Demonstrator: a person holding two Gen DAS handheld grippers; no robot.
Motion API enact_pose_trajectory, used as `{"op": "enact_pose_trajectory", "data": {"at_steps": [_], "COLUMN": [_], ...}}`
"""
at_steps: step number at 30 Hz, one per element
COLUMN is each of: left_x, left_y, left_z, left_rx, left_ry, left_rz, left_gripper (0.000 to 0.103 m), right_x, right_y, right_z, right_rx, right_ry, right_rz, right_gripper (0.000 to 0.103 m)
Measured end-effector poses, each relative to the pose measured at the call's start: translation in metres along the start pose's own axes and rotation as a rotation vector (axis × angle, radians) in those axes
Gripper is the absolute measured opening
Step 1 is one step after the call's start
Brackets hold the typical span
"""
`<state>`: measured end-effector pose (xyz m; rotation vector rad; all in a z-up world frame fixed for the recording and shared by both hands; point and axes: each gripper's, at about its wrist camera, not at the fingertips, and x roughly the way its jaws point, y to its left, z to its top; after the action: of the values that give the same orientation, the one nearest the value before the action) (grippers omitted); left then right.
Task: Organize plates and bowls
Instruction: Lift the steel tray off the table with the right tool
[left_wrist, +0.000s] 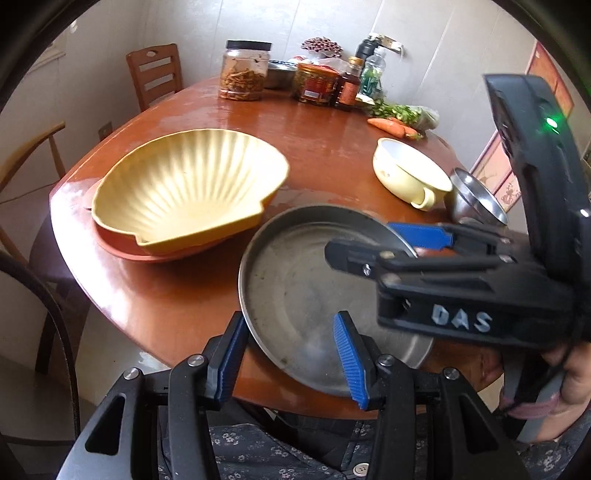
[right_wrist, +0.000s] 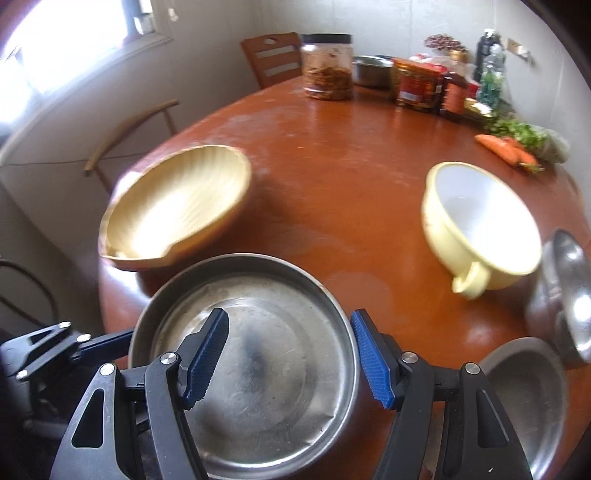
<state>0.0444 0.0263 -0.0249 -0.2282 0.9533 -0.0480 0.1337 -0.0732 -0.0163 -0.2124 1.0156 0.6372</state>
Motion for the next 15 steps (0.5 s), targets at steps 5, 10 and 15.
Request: {"op": "enact_pose_trajectory", "data": {"at_steps": [5, 10, 15], "left_x": [-0.004, -0.006, -0.006], "left_y": [0.012, 0.012, 0.008], "left_z": [-0.001, -0.004, -0.005], "left_rx": [-0.027, -0.016, 0.0], "left_ry": [-0.005, -0.006, -0.012], "left_rz": [-0.009, -0.005, 0.0], "left_gripper": [0.048, 0.048, 0.048], "right_x": [0.002, -0.002, -0.012], "right_y": [0.011, 0.011, 0.01], "right_z": [-0.003, -0.014, -0.025], "right_rx": [-0.007, 0.029, 0.052], "right_ry": [0.007, 0.0, 0.001], "right_rz": [0.019, 0.033, 0.048], "right_gripper": [0.071, 0.071, 0.071]}}
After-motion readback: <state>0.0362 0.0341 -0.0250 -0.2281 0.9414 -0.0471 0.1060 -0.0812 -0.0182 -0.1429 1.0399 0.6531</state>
